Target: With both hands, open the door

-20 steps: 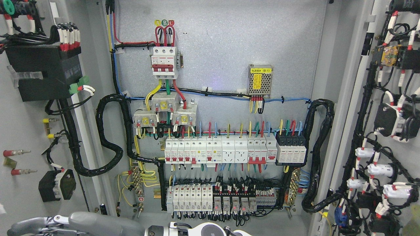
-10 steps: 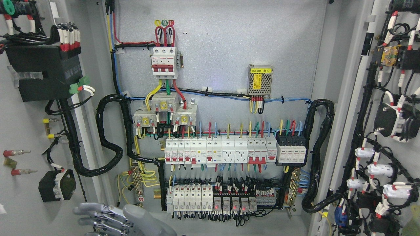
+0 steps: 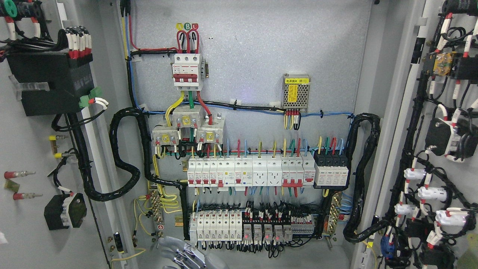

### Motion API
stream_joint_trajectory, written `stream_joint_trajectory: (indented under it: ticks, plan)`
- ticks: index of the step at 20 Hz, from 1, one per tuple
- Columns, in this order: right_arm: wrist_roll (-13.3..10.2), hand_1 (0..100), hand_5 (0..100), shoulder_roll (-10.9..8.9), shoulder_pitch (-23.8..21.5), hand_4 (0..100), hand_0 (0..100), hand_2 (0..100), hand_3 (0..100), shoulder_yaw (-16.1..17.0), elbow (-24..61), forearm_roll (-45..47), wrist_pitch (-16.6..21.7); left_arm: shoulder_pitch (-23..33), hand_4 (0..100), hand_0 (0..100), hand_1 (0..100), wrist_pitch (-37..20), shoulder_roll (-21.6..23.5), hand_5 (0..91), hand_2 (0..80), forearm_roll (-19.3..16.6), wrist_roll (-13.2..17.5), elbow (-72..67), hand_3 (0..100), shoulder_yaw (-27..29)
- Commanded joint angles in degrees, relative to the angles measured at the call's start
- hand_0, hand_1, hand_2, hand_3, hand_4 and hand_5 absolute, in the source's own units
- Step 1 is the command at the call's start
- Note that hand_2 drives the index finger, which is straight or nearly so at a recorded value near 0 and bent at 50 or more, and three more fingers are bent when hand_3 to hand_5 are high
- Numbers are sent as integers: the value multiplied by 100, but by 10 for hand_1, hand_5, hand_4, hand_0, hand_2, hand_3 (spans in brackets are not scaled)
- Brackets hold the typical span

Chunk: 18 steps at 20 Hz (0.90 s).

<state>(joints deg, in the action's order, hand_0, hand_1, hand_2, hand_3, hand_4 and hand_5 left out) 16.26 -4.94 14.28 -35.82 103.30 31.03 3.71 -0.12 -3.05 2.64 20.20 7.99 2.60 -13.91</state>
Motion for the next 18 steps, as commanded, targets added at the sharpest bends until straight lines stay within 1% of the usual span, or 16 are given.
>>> stream_joint_trajectory:
  ticks: [1,2,4,6,8,10,11,12,13,15,18]
  plan:
    - [-166,0,0,-463,-1486,0,219,0,0,1331,920,-1029,532,758,33,290,0,-240,421,0,28,-16,45,2908,28,-7]
    - [-227,0,0,-551,-1716,0,219,0,0,1445,920,-1064,638,838,33,290,0,-292,517,0,28,-16,114,3401,28,-7]
    - [-324,0,0,-788,-2182,0,219,0,0,1752,912,-1082,928,1013,33,290,0,-538,667,0,28,-16,360,4184,28,-7]
    - [-325,0,0,-1042,-2700,0,219,0,0,2060,903,-1082,1201,1329,34,290,0,-732,746,0,28,-34,807,5053,28,-16]
    - [-334,0,0,-1254,-3131,0,219,0,0,2306,903,-1082,1394,1628,34,290,0,-732,843,0,28,-183,1247,5836,28,-51]
    - [-325,0,0,-1316,-3526,0,219,0,0,2491,903,-1082,1710,1892,34,290,0,-741,896,0,28,-560,1782,6540,28,-51]
    - [-325,0,0,-1334,-3668,0,219,0,0,2536,903,-1082,1868,1980,34,290,0,-750,905,0,28,-666,2037,6813,28,-51]
    - [-325,0,0,-1360,-3826,0,219,0,0,2588,903,-1082,2061,2051,34,290,0,-750,957,0,28,-719,2292,7129,28,-51]
    - [-325,0,0,-1499,-3993,0,219,0,0,2676,903,-1082,2228,2121,34,290,0,-750,1001,0,28,-711,2460,7454,28,-60]
    - [-333,0,0,-1693,-4292,0,219,0,0,2808,903,-1082,2423,2236,33,290,0,-750,1089,0,28,-711,2584,8113,28,-77]
    - [-342,0,0,-1703,-4425,0,219,0,0,3106,850,-1073,2538,2315,33,290,0,-750,1308,0,28,-702,2620,9054,28,-103]
